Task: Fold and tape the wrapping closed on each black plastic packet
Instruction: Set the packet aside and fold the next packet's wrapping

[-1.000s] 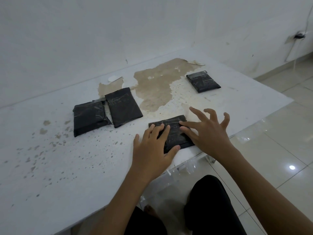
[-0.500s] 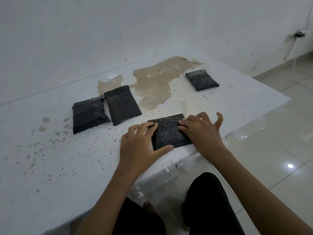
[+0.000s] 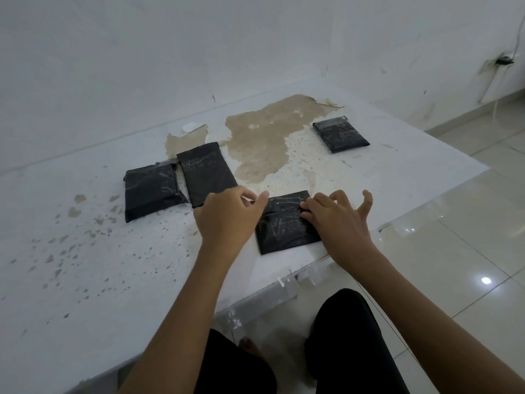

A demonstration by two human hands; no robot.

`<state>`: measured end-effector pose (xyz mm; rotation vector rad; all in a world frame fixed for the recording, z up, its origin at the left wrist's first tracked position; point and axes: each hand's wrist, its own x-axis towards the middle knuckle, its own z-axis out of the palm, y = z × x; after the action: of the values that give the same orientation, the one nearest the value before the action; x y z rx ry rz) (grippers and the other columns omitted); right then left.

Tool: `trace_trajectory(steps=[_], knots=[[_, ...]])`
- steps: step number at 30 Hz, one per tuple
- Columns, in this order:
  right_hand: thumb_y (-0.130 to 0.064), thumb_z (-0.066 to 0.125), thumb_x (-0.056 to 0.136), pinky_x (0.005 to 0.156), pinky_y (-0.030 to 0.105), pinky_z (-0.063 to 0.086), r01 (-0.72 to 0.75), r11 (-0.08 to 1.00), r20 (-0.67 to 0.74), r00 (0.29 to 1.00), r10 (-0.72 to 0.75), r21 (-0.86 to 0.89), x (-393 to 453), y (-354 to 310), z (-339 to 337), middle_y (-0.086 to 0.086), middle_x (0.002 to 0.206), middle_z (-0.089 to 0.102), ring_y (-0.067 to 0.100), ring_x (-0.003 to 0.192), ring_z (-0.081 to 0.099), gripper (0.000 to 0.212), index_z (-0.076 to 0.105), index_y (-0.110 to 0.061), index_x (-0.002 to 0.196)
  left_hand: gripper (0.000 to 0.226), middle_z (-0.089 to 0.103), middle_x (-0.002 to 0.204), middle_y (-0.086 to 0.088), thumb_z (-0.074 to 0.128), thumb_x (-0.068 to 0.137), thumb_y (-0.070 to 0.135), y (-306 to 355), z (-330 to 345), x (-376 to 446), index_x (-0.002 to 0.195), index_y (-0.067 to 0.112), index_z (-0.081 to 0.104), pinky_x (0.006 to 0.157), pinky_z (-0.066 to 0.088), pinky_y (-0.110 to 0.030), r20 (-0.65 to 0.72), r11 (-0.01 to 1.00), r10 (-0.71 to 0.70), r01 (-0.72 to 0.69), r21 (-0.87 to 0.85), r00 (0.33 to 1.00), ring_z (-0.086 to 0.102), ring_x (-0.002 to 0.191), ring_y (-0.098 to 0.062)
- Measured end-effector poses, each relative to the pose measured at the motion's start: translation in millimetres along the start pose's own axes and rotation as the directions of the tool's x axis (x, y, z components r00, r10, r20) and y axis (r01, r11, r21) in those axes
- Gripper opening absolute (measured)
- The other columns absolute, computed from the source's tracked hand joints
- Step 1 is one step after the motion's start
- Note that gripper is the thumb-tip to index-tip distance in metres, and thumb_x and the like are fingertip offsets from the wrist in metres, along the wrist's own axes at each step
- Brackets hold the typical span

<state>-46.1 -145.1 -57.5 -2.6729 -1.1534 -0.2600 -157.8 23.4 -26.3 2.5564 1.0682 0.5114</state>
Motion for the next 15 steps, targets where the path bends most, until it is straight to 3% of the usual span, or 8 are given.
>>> trace_trajectory(steps=[2, 5, 8, 10, 12, 15], knots=[[-0.037, 0.050, 0.101, 0.106, 0.069, 0.016, 0.001, 1.000, -0.006, 1.000, -0.001, -0.020, 0, -1, 0, -0.010, 0.109, 0.066, 0.024, 0.108, 0.058, 0.022, 0.066, -0.029, 0.114, 0.062, 0.070, 0.107, 0.010, 0.051, 0.080, 0.085, 13, 7, 5, 0.114, 0.035, 0.066, 0.097, 0.045, -0.047, 0.062, 0.994, -0.057, 0.051, 0.099, 0.996, 0.055, 0.118, -0.025], [-0.041, 0.042, 0.101, 0.105, 0.070, 0.019, -0.017, 0.999, 0.018, 1.000, 0.018, -0.045, -2, 0, -2, -0.011, 0.112, 0.065, 0.023, 0.110, 0.058, 0.030, 0.065, -0.031, 0.116, 0.070, 0.062, 0.122, 0.003, 0.058, 0.075, 0.086, 14, 18, 1, 0.121, 0.033, 0.060, 0.094, 0.048, -0.046, 0.115, 0.990, -0.115, 0.104, 0.099, 0.987, 0.050, 0.123, -0.027], [-0.044, 0.034, 0.101, 0.107, 0.070, 0.018, -0.024, 0.998, 0.052, 0.998, 0.027, -0.051, -1, 0, -1, -0.012, 0.120, 0.061, 0.021, 0.119, 0.053, 0.037, 0.060, -0.033, 0.124, 0.070, 0.060, 0.124, 0.002, 0.058, 0.074, 0.087, 4, 25, -9, 0.120, 0.034, 0.060, 0.093, 0.048, -0.046, 0.047, 0.987, -0.158, 0.155, 0.046, 0.986, 0.051, 0.122, -0.028], [-0.044, 0.037, 0.100, 0.106, 0.069, 0.026, -0.018, 1.000, 0.037, 0.999, 0.019, -0.016, -1, 1, 1, -0.011, 0.120, 0.061, 0.023, 0.118, 0.052, 0.036, 0.061, -0.031, 0.123, 0.066, 0.057, 0.128, 0.002, 0.060, 0.078, 0.081, 3, 29, -16, 0.127, 0.035, 0.057, 0.093, 0.044, -0.045, -0.016, 0.991, -0.130, 0.131, 0.034, 0.991, 0.049, 0.122, -0.027], [-0.045, 0.033, 0.098, 0.103, 0.060, 0.038, -0.013, 1.000, 0.064, 0.998, 0.011, 0.028, 0, 3, 2, -0.008, 0.122, 0.061, 0.025, 0.118, 0.049, 0.042, 0.061, -0.028, 0.125, 0.056, 0.053, 0.132, 0.003, 0.066, 0.086, 0.065, 4, 30, -20, 0.134, 0.037, 0.055, 0.090, 0.047, -0.043, -0.085, 1.000, -0.006, 0.003, -0.027, 0.996, 0.048, 0.122, -0.023], [-0.045, 0.031, 0.095, 0.094, 0.052, 0.045, 0.007, 0.999, 0.058, 0.998, -0.010, 0.042, 1, 3, 3, -0.005, 0.121, 0.063, 0.028, 0.114, 0.051, 0.048, 0.064, -0.024, 0.123, 0.047, 0.051, 0.142, 0.005, 0.063, 0.097, 0.019, 6, 32, -16, 0.142, 0.031, 0.056, 0.094, 0.054, -0.044, -0.073, 0.935, 0.329, -0.335, -0.113, 0.942, 0.052, 0.124, -0.017]])
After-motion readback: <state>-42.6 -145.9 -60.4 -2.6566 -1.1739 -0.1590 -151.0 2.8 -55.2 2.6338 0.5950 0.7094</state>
